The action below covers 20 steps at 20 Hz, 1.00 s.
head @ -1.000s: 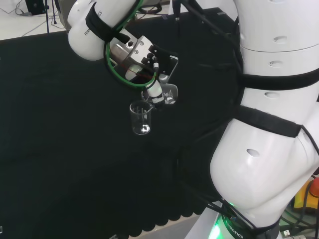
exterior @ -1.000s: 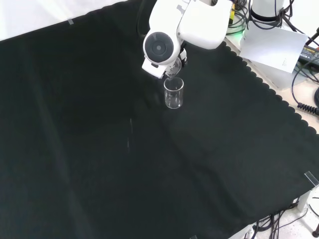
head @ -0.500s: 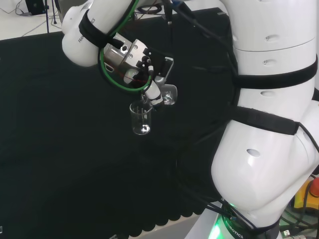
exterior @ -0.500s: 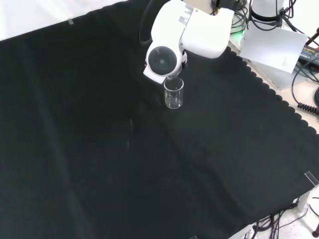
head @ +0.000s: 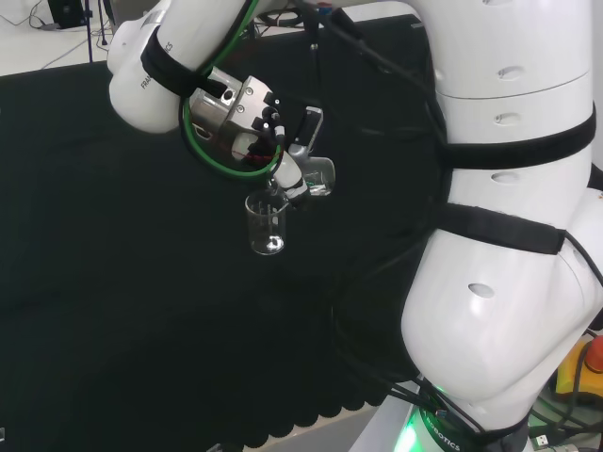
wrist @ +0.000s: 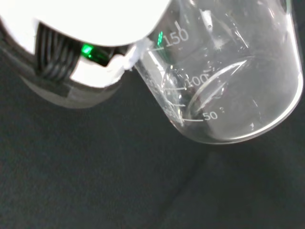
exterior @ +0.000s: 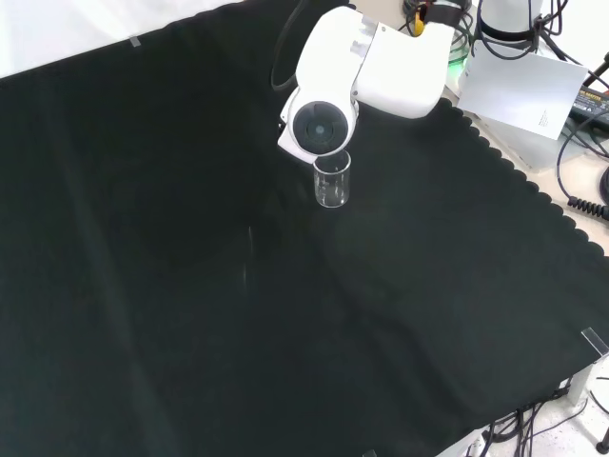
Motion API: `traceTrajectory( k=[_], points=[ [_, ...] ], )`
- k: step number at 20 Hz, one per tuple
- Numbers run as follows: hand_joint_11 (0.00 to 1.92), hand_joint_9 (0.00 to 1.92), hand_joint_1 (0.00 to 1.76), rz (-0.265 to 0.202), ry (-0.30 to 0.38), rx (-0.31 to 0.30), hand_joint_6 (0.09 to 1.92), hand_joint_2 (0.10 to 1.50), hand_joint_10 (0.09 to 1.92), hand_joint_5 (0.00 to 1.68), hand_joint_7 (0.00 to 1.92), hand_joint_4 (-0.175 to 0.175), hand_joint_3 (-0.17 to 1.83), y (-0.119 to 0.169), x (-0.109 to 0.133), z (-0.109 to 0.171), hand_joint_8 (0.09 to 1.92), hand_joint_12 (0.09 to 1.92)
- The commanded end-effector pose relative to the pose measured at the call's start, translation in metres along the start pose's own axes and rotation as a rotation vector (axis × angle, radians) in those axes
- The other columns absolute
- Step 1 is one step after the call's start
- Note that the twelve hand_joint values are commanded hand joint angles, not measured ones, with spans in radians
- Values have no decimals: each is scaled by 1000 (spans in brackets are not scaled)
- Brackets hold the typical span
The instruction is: Pour the water from the handheld beaker into the one on the table.
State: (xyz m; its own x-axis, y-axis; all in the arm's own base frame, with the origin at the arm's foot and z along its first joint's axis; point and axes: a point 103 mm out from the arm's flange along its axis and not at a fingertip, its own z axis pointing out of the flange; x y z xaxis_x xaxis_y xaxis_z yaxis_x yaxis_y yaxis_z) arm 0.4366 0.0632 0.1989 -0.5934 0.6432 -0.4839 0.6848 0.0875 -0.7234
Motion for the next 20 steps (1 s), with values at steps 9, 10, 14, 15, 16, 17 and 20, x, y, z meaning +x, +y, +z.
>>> traceTrajectory(
  k=[9, 10, 14, 15, 16, 17, 20],
  points=[
    [1578, 1844, 1332, 28, -50, 62, 148, 563, 87, 1527, 1615, -175, 685, 1, 3, -2, 87, 506],
    [1578, 1843, 1332, 31, -52, 68, 148, 563, 87, 1528, 1615, -175, 685, 1, 2, -2, 87, 505],
    [1577, 1842, 1332, 38, -68, 87, 146, 564, 87, 1528, 1616, -175, 685, 1, 1, -1, 87, 503],
    [1577, 1842, 1332, 40, -72, 90, 146, 564, 87, 1528, 1616, -175, 685, 1, 1, -1, 87, 503],
    [1577, 1842, 1332, 42, -77, 94, 146, 564, 87, 1528, 1616, -175, 685, 1, 1, -2, 87, 502],
    [1577, 1842, 1332, 42, -81, 98, 145, 564, 87, 1528, 1616, -175, 685, 1, 2, -2, 87, 502],
    [1577, 1843, 1332, 43, -93, 112, 145, 564, 87, 1529, 1617, -175, 684, 2, 4, -3, 87, 501]
  ],
)
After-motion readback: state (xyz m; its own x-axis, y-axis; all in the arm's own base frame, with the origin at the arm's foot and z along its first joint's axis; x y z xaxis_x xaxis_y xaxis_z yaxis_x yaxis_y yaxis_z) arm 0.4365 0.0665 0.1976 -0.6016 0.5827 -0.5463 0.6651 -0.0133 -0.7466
